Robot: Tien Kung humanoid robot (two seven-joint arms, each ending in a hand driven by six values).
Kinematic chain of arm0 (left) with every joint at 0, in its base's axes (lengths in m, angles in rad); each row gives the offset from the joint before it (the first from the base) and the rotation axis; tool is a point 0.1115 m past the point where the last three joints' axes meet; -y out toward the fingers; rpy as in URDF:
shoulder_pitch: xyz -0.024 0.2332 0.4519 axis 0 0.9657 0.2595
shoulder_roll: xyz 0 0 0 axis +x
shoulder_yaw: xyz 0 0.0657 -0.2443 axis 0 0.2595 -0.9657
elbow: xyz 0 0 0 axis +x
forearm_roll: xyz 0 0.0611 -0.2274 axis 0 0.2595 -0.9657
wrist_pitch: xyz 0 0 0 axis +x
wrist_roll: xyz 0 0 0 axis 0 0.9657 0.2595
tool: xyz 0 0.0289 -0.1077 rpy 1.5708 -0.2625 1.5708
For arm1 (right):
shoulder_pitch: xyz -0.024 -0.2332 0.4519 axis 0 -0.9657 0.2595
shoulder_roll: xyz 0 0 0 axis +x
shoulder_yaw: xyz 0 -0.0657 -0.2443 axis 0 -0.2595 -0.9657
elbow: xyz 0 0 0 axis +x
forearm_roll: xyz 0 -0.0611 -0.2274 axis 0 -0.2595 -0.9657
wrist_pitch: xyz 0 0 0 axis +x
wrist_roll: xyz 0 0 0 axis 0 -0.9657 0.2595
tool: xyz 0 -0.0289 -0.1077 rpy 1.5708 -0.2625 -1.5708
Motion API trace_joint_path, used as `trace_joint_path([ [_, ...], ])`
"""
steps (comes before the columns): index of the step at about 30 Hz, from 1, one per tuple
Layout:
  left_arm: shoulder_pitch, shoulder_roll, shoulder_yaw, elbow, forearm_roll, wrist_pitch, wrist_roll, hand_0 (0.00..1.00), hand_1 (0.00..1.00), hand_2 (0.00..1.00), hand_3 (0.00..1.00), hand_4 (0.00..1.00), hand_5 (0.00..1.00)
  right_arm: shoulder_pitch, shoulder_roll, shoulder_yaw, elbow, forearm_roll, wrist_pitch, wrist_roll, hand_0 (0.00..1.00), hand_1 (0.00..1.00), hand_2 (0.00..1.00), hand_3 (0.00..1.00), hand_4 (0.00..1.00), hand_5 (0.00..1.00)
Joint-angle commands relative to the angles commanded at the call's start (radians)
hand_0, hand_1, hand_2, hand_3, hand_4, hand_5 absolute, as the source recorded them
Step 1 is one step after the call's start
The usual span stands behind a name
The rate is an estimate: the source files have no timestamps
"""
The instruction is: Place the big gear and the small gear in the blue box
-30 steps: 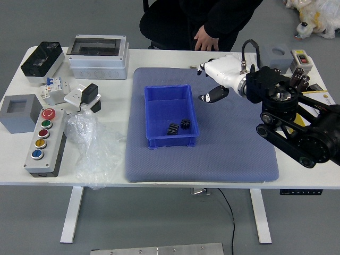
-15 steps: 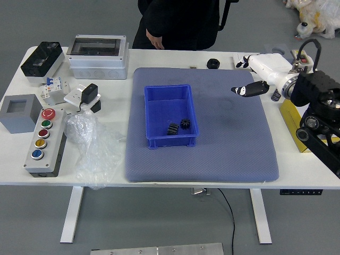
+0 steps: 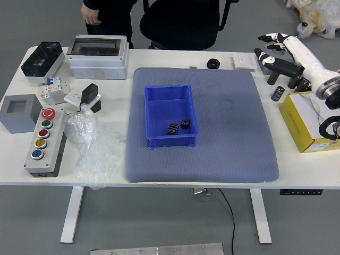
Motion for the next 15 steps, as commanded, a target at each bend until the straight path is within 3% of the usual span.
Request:
trace_joint_path([
  [2, 0.0, 0.0, 0.001, 0.0, -0.001, 0.0, -0.001, 0.858, 0.835, 0.839, 0.846, 0.754, 0.689, -0.019, 0.002, 0.025, 0.005, 0.078, 0.0, 0.033, 0.887, 0.846, 0.904, 0.863, 0.553, 0.769],
  [3, 0.0, -0.001, 0.003, 0.0, -0.002, 0.001, -0.001, 0.858, 0.835, 0.839, 0.846, 0.754, 0.69, -0.028, 0.003, 0.035, 0.008, 0.12, 0.002, 0.046, 0.895, 0.845, 0.906, 0.872, 0.539, 0.83],
  [14, 0.001, 0.0, 0.013, 0.002, -0.01, 0.003, -0.002, 0.858, 0.835, 0.837, 0.846, 0.754, 0.69, -0.101, 0.018, 0.093, 0.034, 0.538, 0.035, 0.15, 0.899, 0.846, 0.909, 0.874, 0.535, 0.849],
  [15, 0.001, -0.001, 0.014, 0.002, -0.01, 0.003, -0.003, 0.858, 0.834, 0.837, 0.846, 0.754, 0.69, -0.104, 0.018, 0.093, 0.034, 0.58, 0.038, 0.159, 0.91, 0.854, 0.914, 0.883, 0.535, 0.891],
])
